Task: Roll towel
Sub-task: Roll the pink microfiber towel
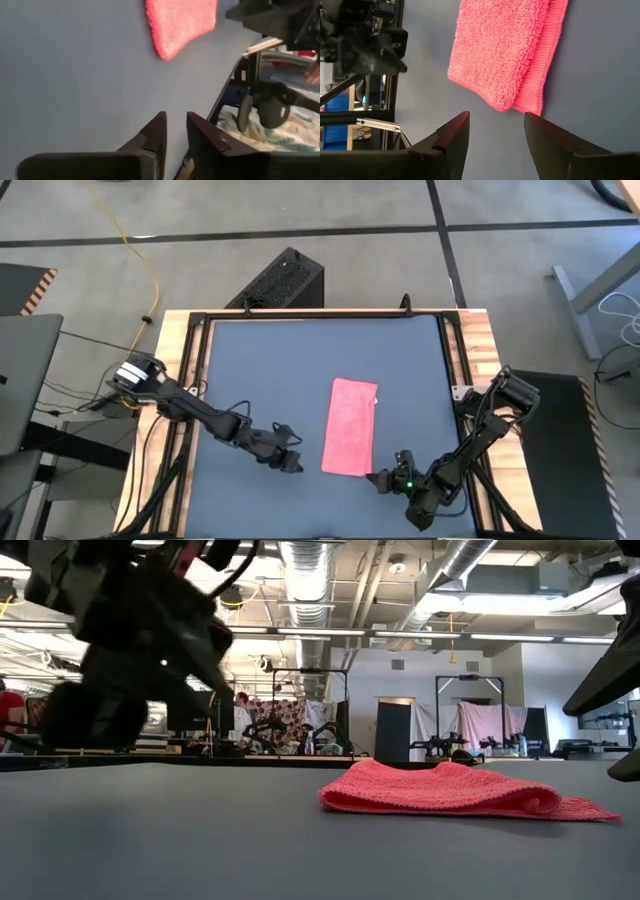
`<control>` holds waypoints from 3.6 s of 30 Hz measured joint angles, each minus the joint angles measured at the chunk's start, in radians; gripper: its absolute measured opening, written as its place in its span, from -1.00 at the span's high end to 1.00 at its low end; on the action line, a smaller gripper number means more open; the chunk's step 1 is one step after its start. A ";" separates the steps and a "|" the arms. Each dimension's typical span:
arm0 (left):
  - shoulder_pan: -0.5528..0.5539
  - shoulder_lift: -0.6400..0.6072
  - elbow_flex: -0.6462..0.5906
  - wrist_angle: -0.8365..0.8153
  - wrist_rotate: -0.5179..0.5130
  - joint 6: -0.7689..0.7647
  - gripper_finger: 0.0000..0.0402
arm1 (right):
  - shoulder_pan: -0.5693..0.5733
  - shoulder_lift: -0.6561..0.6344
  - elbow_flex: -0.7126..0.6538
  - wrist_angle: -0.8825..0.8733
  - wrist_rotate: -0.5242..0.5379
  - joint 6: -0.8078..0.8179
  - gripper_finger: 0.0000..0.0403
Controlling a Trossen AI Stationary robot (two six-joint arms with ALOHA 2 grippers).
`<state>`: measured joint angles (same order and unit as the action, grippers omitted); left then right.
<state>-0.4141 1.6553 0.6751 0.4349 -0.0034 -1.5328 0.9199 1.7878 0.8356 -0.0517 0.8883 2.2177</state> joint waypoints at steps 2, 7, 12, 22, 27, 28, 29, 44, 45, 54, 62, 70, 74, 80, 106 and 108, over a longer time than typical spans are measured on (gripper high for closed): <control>0.000 0.050 0.022 0.002 0.012 -0.020 0.54 | 0.000 0.000 0.000 0.000 0.000 -0.001 -0.06; 0.017 0.196 0.101 0.033 0.118 -0.165 0.34 | -0.003 0.000 0.000 -0.002 -0.006 0.004 -0.06; 0.045 0.273 0.126 0.187 0.121 -0.186 0.33 | -0.023 0.000 0.000 -0.012 -0.091 0.012 -0.06; 0.093 0.255 0.126 0.191 0.123 -0.165 0.37 | -0.027 0.000 0.000 -0.041 -0.129 0.016 -0.06; 0.065 0.252 0.127 0.087 0.116 -0.159 0.38 | -0.023 0.000 0.000 -0.041 -0.130 0.017 -0.06; 0.058 0.252 0.129 0.063 0.114 -0.159 0.38 | -0.023 0.000 0.000 -0.039 -0.130 0.017 -0.06; 0.052 0.251 0.131 0.037 0.115 -0.159 0.39 | -0.023 0.000 0.000 -0.038 -0.130 0.017 -0.06; -0.002 0.214 0.131 -0.251 0.246 -0.122 0.73 | -0.017 -0.011 0.000 -0.016 -0.130 0.011 -0.06; -0.006 0.199 0.130 -0.308 0.248 -0.117 0.74 | -0.017 -0.015 0.000 -0.019 -0.130 0.011 -0.06; 0.011 0.063 0.051 -0.286 0.164 -0.095 0.76 | -0.017 -0.019 0.001 -0.048 -0.129 0.009 -0.06; 0.021 -0.032 0.056 -0.079 0.023 0.003 0.75 | -0.019 -0.019 0.001 -0.046 -0.129 0.007 -0.06; 0.022 -0.045 0.058 -0.065 0.049 0.024 0.53 | -0.020 -0.019 0.001 -0.048 -0.128 0.000 -0.06; 0.034 -0.045 0.058 -0.140 0.029 -0.038 0.40 | -0.032 -0.019 0.001 -0.046 -0.129 -0.002 -0.06; 0.068 -0.010 0.061 -0.106 0.038 -0.053 0.35 | -0.076 -0.019 0.001 -0.021 -0.130 -0.059 -0.06; 0.077 0.082 0.064 -0.006 0.121 -0.160 0.39 | -0.109 -0.019 0.002 -0.022 -0.183 -0.104 -0.06; 0.077 0.082 0.064 -0.005 0.121 -0.166 0.39 | -0.109 -0.019 0.002 -0.022 -0.183 -0.105 -0.06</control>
<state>-0.3374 1.7374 0.7387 0.4295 0.1177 -1.6984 0.8108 1.7687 0.8371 -0.0734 0.7048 2.1124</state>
